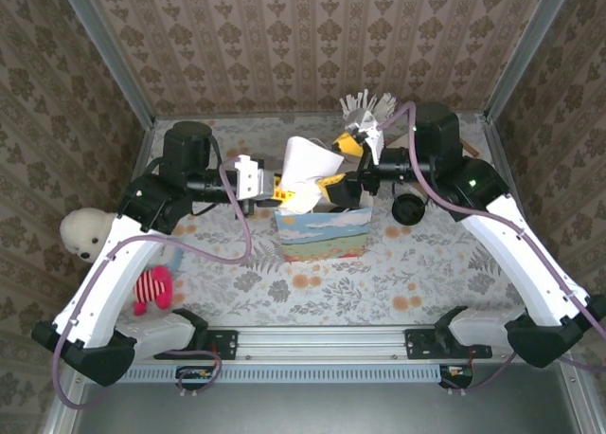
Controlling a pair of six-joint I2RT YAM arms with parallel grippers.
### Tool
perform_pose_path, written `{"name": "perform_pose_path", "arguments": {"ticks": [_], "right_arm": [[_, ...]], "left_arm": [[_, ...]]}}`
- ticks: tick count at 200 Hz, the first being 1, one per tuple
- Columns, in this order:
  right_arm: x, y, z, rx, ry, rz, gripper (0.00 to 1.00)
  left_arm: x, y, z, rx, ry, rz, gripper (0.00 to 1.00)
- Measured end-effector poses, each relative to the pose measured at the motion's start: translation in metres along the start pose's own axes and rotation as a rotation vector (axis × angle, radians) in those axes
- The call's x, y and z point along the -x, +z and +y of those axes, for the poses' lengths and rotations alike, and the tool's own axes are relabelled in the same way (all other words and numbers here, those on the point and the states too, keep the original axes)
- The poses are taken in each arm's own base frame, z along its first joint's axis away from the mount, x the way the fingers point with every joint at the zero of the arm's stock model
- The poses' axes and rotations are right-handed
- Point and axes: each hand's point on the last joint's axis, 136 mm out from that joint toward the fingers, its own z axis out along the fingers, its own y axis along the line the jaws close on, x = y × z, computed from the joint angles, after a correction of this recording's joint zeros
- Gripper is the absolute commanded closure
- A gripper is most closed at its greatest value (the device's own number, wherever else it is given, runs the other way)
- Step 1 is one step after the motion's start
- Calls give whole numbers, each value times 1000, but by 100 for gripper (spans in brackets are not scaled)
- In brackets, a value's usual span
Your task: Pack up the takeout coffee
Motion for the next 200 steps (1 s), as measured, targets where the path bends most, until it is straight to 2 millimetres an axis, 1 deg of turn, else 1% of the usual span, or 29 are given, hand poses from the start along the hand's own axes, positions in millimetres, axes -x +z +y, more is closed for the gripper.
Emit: {"name": "perform_pose_path", "arguments": {"ticks": [17,35,48,55,72,84,95,106,118,134,143,163,170,181,194,200], "right_arm": [[5,8,9,73,-38,-1,2],[5,16,14,132,-58,7,8],[3,21,17,159,-68,20,19],[1,23,19,169,-70,26,22],[-3,26,23,185,-76,39,35],[-3,26,24,191,-79,40,48],[-3,26,25,193,-93,39,63],[-4,26,25,193,-92,41,74],[-4,26,25,188,-95,44,83],[-5,27,23,168,-110,49,92],[-5,28,20,145,-114,53,96],[-8,29,11,84,-125,71,100],[-11,30,8,62,-129,86,100],[-17,29,3,33,-130,116,100],[-24,31,-3,11,-137,147,100],[-26,31,-5,2,-143,156,100]], "left_arm": [[-3,5,3,-13,-9,-3,100],[-7,9,7,-17,-15,-3,100],[-6,11,11,-10,-9,-9,100],[-4,11,13,-5,-4,-15,100],[-1,11,16,6,6,-25,100],[-1,12,18,9,7,-28,100],[0,12,20,11,4,-31,100],[0,13,22,13,2,-31,100],[-2,14,23,12,-8,-31,100],[-3,15,24,19,-24,-24,100],[-6,14,27,32,-35,-13,85],[-15,14,36,82,-56,18,67],[-22,13,39,105,-80,35,63],[-35,10,41,143,-114,61,48],[-52,3,42,201,-165,87,38],[-59,-1,42,230,-191,96,28]]}}
